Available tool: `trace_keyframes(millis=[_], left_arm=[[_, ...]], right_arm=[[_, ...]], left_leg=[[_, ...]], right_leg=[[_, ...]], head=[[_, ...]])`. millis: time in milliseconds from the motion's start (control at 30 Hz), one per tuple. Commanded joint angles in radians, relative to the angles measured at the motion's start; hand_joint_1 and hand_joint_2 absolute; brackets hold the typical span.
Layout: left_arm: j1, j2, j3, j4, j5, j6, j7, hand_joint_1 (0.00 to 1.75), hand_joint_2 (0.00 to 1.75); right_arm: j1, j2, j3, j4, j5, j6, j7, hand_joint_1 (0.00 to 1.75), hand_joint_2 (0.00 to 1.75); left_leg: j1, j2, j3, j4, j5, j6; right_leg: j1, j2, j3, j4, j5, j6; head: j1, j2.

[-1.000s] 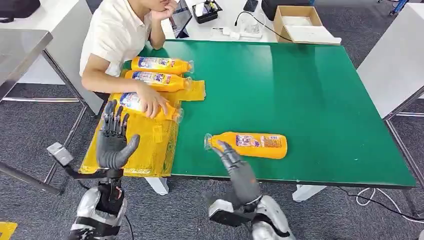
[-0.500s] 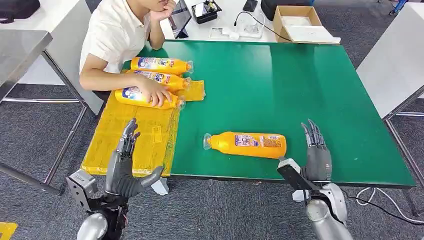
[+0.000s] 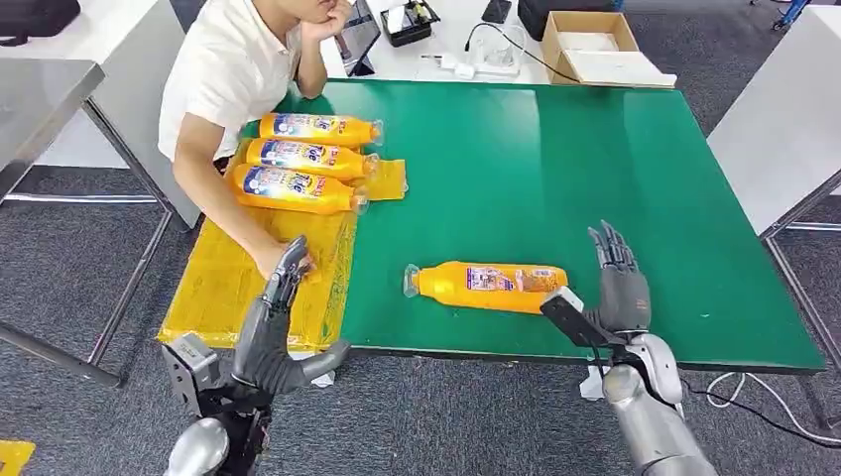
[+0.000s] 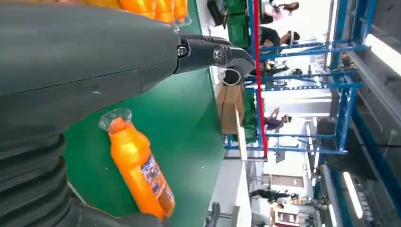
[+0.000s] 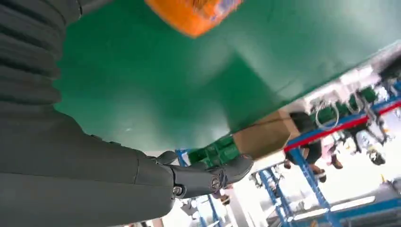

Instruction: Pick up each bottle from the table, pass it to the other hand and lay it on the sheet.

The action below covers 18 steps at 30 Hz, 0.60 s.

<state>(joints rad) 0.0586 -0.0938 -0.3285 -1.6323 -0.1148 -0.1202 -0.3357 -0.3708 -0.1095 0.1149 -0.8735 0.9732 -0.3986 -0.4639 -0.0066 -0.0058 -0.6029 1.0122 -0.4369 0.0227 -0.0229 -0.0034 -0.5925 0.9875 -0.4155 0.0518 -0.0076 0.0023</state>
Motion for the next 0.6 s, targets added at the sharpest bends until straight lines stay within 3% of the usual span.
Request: trace_keyframes(millis=[33, 600], left_arm=[[-0.081, 0.015, -0.045, 0.125, 0.013, -0.015, 0.011, 0.00, 1.75], [-0.116, 0.022, -0.073, 0.143, 0.026, -0.033, 0.012, 0.00, 1.75]], right_arm=[[-0.122, 0.022, 0.093, 0.235, 0.034, 0.019, 0.003, 0.00, 1.75], [-0.148, 0.019, 0.141, 0.301, 0.053, 0.043, 0.001, 0.00, 1.75]], left_leg=[[0.002, 0.003, 0.005, -0.001, -0.001, -0.002], [0.001, 0.001, 0.003, 0.000, -0.001, -0.001]], right_leg=[[0.002, 0.002, 0.005, -0.002, 0.000, -0.003], [0.001, 0.001, 0.003, -0.001, 0.000, -0.002]], head=[[0.000, 0.000], [0.000, 0.000]])
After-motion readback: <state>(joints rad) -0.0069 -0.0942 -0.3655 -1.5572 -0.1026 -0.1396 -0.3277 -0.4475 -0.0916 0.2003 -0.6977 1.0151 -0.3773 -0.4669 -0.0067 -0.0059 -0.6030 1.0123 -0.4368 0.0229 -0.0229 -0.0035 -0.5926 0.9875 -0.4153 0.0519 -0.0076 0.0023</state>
